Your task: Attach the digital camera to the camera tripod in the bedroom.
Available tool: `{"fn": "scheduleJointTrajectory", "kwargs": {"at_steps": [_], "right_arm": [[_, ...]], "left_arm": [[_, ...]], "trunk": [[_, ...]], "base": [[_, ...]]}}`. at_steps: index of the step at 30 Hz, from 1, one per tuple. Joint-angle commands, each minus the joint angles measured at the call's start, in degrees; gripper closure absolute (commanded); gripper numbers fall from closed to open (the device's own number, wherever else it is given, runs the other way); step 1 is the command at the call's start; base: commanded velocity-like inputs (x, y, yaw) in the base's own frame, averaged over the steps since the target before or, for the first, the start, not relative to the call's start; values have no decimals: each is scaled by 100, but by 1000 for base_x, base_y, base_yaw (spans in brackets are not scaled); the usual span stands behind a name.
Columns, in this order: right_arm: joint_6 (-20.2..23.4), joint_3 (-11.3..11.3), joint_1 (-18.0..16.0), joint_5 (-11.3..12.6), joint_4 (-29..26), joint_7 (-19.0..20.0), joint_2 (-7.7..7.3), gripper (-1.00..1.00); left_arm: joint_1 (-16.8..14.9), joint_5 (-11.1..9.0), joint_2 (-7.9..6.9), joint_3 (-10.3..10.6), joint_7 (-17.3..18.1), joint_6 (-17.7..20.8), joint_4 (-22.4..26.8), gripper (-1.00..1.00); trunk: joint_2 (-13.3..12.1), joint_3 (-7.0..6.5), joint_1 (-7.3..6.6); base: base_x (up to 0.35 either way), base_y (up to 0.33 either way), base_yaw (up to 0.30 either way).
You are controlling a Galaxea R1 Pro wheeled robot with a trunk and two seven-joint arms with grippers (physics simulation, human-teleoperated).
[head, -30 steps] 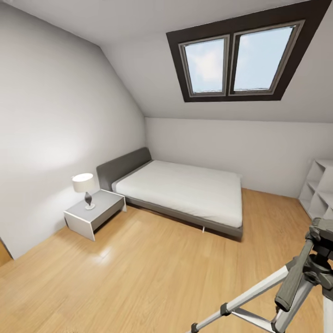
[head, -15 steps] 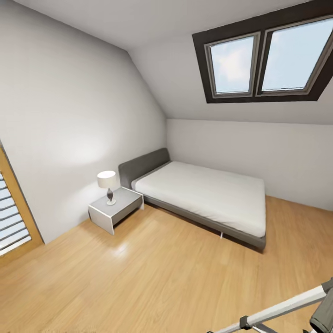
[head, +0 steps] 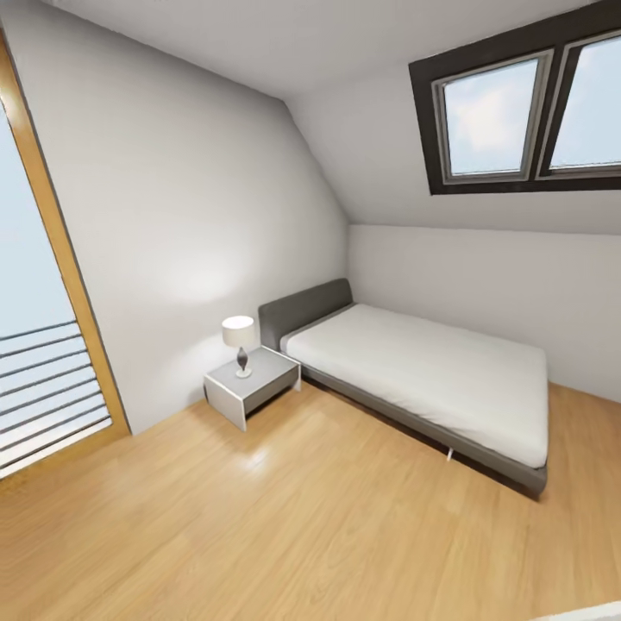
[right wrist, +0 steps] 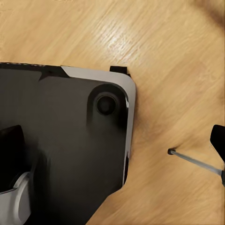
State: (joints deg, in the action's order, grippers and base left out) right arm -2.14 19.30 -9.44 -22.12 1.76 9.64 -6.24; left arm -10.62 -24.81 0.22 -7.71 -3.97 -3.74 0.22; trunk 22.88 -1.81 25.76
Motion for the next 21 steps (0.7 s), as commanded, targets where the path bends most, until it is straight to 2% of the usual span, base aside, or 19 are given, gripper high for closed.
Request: {"fn": "scheduleJointTrajectory", "kwargs": {"at_steps": [1,8,21], "right_arm": [[-23,48,-5,-46,18,10,-4,-100],[-21,48,-5,-48,18,12,-5,-100],[-23,48,-5,-47,18,12,-9,-100]], "left_arm": [[-2,30,3,-48,-7,-72,-7,100],[-2,19,4,-47,-7,-240,-7,100],[-2,30,4,-47,-7,-230,-13,100]], "trunk": [[4,-1,2],[4,-19,2],[4,-48,2]], "base": [[0,0,296],[0,0,298],[0,0,300]]}}
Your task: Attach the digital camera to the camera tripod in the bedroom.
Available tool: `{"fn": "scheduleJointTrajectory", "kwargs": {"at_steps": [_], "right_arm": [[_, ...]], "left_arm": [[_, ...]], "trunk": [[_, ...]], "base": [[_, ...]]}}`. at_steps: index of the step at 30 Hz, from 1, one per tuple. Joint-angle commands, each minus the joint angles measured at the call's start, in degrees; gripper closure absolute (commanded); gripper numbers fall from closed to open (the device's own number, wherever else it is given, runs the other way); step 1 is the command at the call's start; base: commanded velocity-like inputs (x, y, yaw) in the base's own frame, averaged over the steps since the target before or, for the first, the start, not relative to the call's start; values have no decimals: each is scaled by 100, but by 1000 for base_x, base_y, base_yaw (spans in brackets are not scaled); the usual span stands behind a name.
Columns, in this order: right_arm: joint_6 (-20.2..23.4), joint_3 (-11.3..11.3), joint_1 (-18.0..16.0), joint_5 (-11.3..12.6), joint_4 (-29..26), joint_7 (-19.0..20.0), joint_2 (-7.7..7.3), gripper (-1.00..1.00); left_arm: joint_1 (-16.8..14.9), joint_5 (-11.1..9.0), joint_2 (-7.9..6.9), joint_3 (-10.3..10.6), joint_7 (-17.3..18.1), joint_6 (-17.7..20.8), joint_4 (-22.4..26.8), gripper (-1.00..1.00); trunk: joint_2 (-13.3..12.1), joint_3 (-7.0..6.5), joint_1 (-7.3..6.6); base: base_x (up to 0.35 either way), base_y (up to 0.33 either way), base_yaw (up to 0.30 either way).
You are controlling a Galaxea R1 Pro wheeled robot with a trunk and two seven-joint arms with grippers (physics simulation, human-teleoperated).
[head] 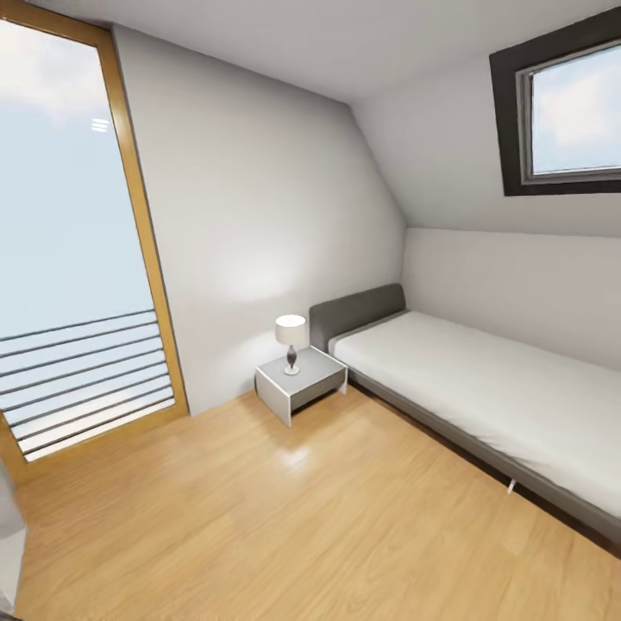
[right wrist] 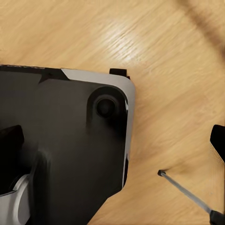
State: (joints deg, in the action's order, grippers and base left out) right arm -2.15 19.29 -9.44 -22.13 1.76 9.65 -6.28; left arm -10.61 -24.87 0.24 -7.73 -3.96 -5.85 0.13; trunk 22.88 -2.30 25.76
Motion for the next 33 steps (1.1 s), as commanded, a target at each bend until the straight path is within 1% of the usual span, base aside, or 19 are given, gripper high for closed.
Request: {"fn": "scheduleJointTrajectory", "kwargs": {"at_steps": [1,13,21,33], "right_arm": [[-23,48,-5,-46,18,10,-5,-100],[-23,48,-5,-54,18,9,-5,-100],[-30,48,-5,-68,18,3,-5,-100],[-31,48,-5,-72,18,3,-7,-100]], "left_arm": [[-2,38,4,-43,-8,-14,-4,100],[-2,37,5,-43,-8,60,-1,100],[-2,51,-5,-39,-8,408,6,100],[-2,75,-1,-36,-8,428,13,100]], "trunk": [[4,1,2],[4,-2,2],[4,-2,2],[4,-2,2]], "base": [[0,0,300],[40,0,300],[106,0,300],[28,0,300]]}}
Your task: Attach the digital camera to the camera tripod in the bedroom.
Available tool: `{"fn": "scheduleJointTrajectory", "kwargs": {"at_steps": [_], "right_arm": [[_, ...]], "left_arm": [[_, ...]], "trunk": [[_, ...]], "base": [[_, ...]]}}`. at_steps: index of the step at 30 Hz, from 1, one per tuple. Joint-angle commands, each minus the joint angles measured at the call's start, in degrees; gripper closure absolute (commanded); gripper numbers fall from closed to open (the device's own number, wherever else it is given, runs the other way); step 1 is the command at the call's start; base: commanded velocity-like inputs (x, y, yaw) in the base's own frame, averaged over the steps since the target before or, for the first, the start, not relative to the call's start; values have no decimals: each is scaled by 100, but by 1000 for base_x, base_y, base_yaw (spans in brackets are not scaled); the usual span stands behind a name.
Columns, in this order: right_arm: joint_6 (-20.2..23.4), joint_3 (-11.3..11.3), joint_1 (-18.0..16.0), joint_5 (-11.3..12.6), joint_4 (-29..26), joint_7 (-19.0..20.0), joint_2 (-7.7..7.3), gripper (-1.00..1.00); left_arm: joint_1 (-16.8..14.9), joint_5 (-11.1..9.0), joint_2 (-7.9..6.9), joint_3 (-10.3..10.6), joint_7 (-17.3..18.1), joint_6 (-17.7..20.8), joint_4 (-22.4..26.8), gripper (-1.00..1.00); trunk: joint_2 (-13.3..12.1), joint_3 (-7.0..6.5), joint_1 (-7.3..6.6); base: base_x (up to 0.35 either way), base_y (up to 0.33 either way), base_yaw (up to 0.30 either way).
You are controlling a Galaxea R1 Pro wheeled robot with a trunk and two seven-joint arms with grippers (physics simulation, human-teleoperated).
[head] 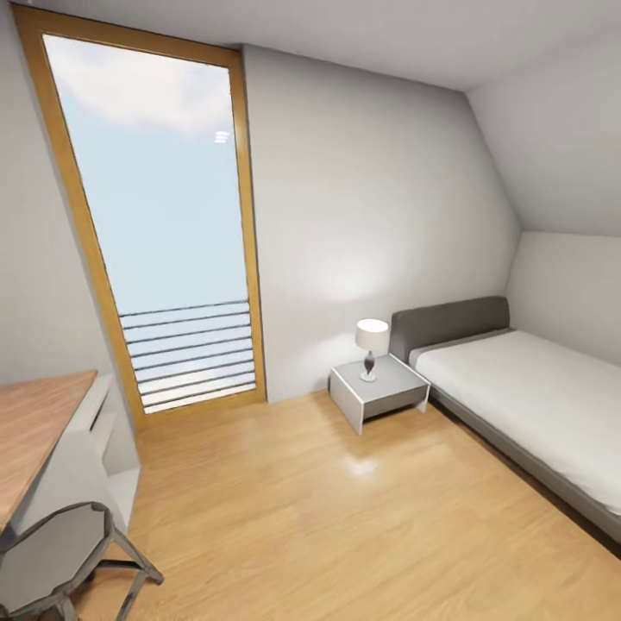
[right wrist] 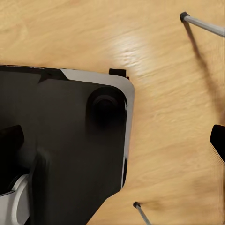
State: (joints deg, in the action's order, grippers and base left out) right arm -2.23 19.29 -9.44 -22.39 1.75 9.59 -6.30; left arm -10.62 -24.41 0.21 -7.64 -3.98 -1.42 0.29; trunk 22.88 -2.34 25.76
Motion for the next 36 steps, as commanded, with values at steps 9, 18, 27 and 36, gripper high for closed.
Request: {"fn": "scheduleJointTrajectory", "kwargs": {"at_steps": [9,18,27,36], "right_arm": [[-23,48,-5,-46,18,9,-8,-100],[-16,48,-5,-54,18,8,-19,-100],[-15,32,-5,-63,17,8,-22,-100],[-13,31,-5,-59,18,8,-21,-100]], "left_arm": [[-2,45,5,-44,-1,-7,-2,100],[-2,65,6,-38,2,34,-2,100],[-2,68,6,-28,2,72,-2,100],[-2,68,6,-27,2,87,-2,100]], "trunk": [[4,2,2],[4,2,2],[4,2,2],[4,2,2]], "base": [[57,0,214],[273,0,30],[320,0,3],[324,0,0]]}}
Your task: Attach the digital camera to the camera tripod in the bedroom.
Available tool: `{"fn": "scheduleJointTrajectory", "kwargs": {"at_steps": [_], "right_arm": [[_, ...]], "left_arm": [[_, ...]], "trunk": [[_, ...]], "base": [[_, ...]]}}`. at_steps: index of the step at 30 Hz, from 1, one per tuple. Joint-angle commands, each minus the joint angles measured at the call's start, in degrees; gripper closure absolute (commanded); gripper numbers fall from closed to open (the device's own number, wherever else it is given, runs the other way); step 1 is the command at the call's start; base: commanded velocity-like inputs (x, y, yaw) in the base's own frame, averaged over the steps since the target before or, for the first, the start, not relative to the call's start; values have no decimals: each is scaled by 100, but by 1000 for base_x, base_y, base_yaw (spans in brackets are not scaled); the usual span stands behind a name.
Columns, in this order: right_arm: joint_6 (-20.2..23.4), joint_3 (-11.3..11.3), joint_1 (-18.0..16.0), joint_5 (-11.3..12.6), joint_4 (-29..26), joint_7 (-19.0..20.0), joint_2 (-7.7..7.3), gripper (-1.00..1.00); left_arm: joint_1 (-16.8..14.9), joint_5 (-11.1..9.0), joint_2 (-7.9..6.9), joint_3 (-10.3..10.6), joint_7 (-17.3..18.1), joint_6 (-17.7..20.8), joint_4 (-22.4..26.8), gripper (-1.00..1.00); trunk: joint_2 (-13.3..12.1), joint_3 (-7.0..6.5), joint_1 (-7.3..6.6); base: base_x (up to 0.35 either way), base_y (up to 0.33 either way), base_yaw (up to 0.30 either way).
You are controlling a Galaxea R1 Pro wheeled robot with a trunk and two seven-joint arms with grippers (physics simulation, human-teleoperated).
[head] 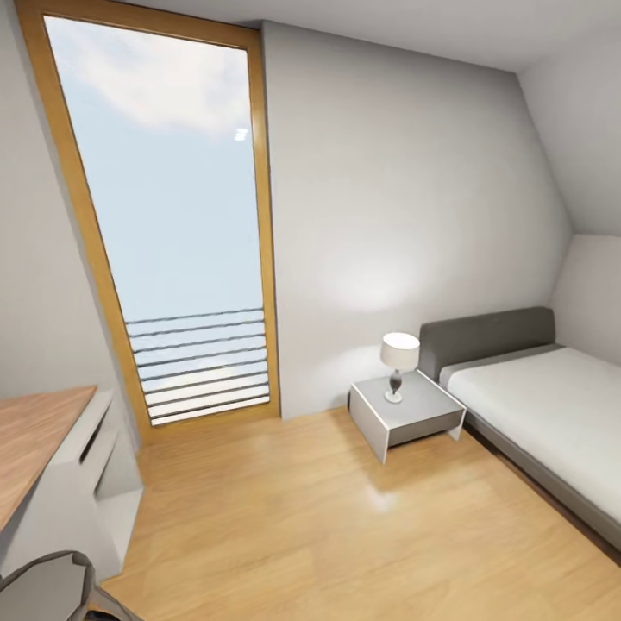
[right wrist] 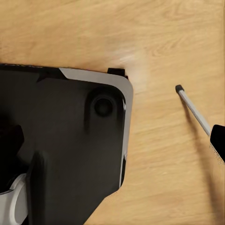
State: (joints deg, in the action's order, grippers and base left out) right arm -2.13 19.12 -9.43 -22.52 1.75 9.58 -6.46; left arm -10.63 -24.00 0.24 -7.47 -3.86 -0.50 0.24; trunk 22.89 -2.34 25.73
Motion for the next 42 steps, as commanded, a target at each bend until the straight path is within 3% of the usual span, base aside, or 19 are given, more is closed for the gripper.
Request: {"fn": "scheduleJointTrajectory", "kwargs": {"at_steps": [1,17,27,42], "right_arm": [[-23,49,-6,-43,18,8,-4,-100],[-19,66,-6,1,18,1,13,-100],[-21,66,-6,-14,19,2,14,-100],[-24,71,-6,-16,19,0,7,-100]], "left_arm": [[0,27,2,-44,-9,-4,2,100],[0,32,11,-44,-9,-20,2,100],[0,29,33,-44,-9,-95,2,100],[0,36,42,-44,-9,-108,2,100]], "trunk": [[3,2,5],[3,2,5],[3,2,5],[3,2,5]], "base": [[324,0,0],[323,55,-27],[273,184,-250],[37,35,-290]]}}
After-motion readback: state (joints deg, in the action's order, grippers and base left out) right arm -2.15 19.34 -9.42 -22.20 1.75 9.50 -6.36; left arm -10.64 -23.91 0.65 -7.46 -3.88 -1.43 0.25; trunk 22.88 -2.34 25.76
